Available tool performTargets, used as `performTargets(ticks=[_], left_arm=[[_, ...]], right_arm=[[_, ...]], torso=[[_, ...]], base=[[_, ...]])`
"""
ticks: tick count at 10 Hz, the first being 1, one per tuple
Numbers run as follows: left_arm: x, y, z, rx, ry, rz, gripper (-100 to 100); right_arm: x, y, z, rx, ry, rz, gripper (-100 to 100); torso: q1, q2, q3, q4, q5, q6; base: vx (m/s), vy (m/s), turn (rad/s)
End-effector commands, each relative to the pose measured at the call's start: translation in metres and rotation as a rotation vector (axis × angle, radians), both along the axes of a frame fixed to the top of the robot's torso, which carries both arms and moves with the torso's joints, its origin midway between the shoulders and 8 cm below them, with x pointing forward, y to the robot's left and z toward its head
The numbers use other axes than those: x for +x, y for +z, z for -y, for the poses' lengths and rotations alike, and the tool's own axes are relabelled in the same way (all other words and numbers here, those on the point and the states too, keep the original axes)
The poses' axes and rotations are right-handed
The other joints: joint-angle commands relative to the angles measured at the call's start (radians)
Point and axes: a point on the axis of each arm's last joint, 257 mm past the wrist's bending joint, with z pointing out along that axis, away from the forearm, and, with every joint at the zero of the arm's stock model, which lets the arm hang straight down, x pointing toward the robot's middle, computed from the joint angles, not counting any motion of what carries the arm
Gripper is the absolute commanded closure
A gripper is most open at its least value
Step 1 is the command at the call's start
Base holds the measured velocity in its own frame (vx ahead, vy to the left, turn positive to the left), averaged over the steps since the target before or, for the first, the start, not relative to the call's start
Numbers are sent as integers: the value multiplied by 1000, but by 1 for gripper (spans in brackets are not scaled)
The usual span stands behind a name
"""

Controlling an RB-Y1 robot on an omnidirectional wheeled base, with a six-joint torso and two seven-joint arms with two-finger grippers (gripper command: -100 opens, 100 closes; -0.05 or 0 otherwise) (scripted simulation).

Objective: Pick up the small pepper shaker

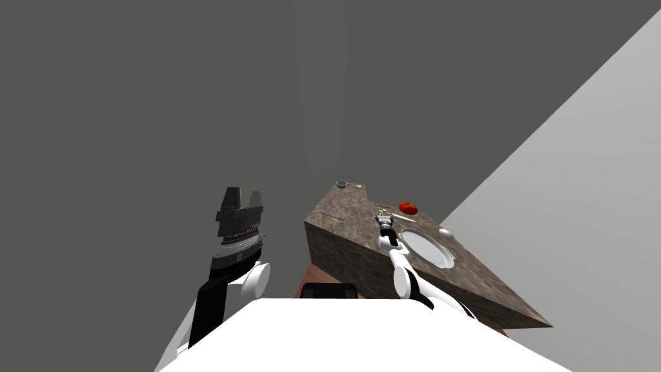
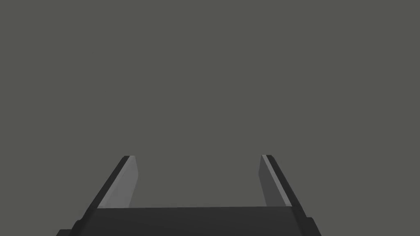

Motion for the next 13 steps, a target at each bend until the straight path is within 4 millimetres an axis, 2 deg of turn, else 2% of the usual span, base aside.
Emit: performTargets(ticks=[1, 2, 3, 6, 11, 12, 13], left_arm=[[0, 0, 0, 0, 0, 0, 0], [0, 0, 0, 0, 0, 0, 0], [0, 0, 0, 0, 0, 0, 0], [0, 0, 0, 0, 0, 0, 0], [0, 0, 0, 0, 0, 0, 0], [0, 0, 0, 0, 0, 0, 0], [0, 0, 0, 0, 0, 0, 0]], right_arm=[[0, 0, 0, 0, 0, 0, 100], [0, 0, 0, 0, 0, 0, 0], [-5, -2, 14, 3, -23, -3, -100], [-12, -6, 31, 11, -55, -8, -100], [-33, -13, 76, 35, -139, -14, -100], [-33, -13, 76, 35, -139, -14, -100], [-38, -14, 86, 42, -160, -14, -100]], torso=[[0, 0, 0, 0, 0, 0], [0, 0, 0, 0, 0, 0], [0, 0, 0, 0, 0, 0], [-3, 2, 1, 1, -1, 0], [-4, 2, 1, 1, -1, 0], [-3, 2, 1, 1, -1, 0], [-2, 1, 1, 0, -1, 0]], base=[[0, 0, 0], [0, 0, 0], [-26, -30, 152], [-34, -44, 131], [-41, -51, 156], [-20, -24, 73], [-30, -33, 139]])
